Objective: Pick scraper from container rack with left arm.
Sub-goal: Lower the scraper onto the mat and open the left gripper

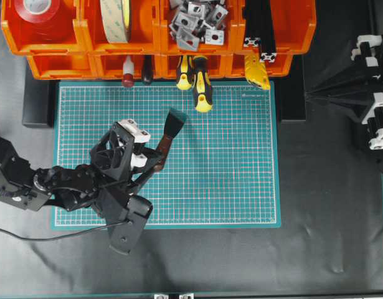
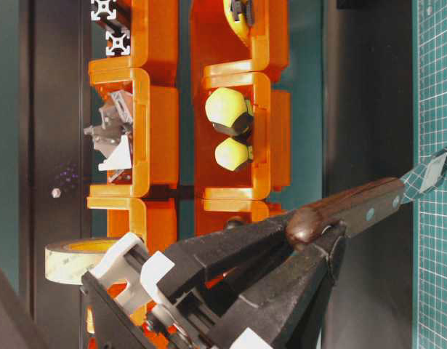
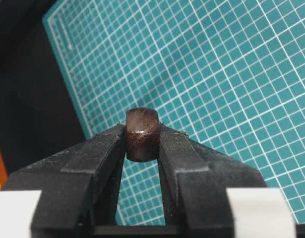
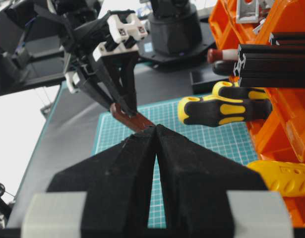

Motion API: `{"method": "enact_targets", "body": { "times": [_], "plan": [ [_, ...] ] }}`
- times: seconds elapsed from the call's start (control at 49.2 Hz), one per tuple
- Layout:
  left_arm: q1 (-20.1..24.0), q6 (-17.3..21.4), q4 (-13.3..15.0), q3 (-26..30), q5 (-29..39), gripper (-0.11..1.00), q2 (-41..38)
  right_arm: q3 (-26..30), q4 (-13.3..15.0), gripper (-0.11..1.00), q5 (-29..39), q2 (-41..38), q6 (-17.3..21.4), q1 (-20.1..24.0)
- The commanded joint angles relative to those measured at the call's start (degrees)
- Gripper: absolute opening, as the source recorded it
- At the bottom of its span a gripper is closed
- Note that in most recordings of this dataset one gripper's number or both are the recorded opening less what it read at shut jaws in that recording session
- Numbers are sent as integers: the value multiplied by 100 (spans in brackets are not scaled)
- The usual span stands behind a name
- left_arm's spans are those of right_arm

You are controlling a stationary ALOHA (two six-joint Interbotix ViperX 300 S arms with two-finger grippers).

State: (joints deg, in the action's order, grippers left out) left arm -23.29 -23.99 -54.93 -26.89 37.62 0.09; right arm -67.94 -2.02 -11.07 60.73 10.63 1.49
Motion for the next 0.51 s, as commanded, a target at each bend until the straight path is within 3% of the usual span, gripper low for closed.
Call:
{"method": "enact_targets", "body": {
  "times": [0.0,0.061,0.203,0.285,0.346,0.488],
  "plan": [
    [-53,-53,-9,44,-79,21,123,202,-9,1,44,-35,18,0],
    [-79,-132,-9,35,-88,28,123,211,-9,1,53,-35,9,9],
    [-123,-747,0,-35,-70,70,141,202,-9,1,53,-35,9,9],
    [-158,-1160,0,-114,-62,87,185,202,-9,1,62,-35,9,9],
    [-193,-1503,0,-193,-62,92,211,202,-9,1,70,-35,9,9],
    [-369,-2294,18,-431,-62,91,334,202,-9,1,97,-35,9,9]
  ]
}}
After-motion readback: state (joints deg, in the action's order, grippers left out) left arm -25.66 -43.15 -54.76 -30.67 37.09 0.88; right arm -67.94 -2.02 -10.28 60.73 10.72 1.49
